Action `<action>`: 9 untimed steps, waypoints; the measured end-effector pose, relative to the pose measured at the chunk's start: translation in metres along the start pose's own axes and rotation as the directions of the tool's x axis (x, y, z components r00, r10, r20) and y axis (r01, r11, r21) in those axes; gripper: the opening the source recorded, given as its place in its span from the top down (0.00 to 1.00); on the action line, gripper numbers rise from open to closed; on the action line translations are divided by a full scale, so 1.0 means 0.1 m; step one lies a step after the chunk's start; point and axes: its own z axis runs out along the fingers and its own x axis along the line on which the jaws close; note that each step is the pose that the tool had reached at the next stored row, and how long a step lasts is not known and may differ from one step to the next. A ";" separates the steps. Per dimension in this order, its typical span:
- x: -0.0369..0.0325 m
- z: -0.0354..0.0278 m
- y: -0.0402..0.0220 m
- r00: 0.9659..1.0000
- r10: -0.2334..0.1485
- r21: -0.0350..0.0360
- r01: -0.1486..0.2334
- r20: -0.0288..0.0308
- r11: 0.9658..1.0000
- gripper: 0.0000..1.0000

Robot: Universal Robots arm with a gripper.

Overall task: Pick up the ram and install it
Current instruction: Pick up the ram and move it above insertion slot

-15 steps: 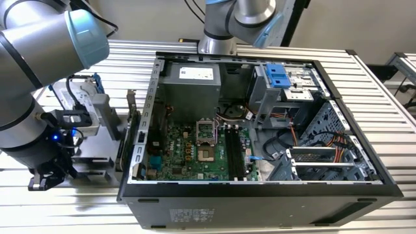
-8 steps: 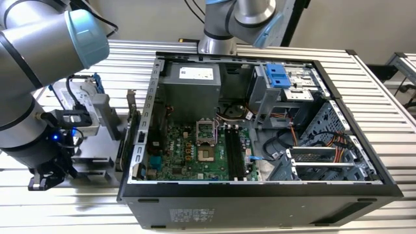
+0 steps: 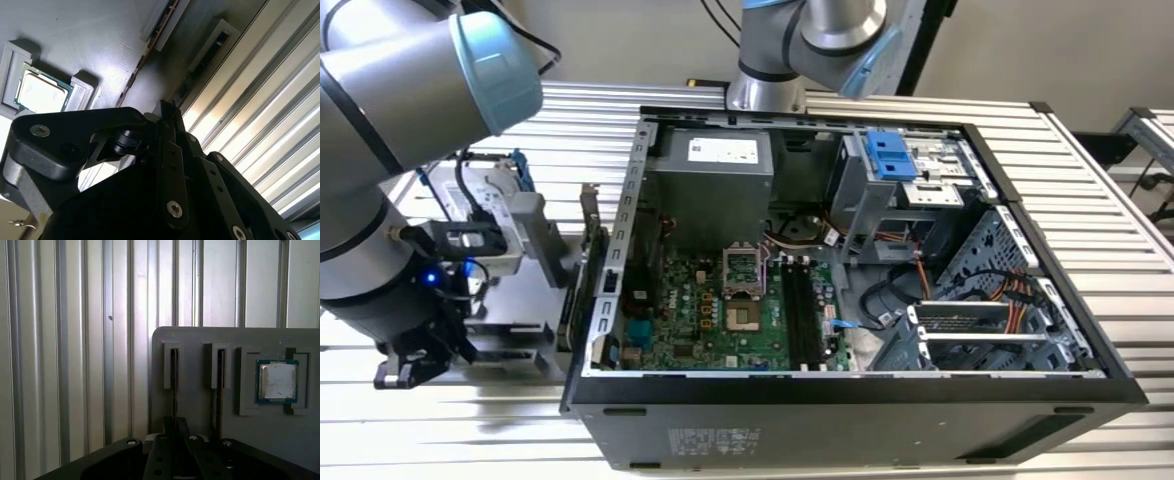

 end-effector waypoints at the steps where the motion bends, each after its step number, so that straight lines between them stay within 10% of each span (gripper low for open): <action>1: -0.001 -0.007 0.000 1.000 0.000 0.000 0.000 0.000 1.000 1.00; 9: -0.002 -0.050 0.000 1.000 0.000 0.000 0.000 0.000 1.000 1.00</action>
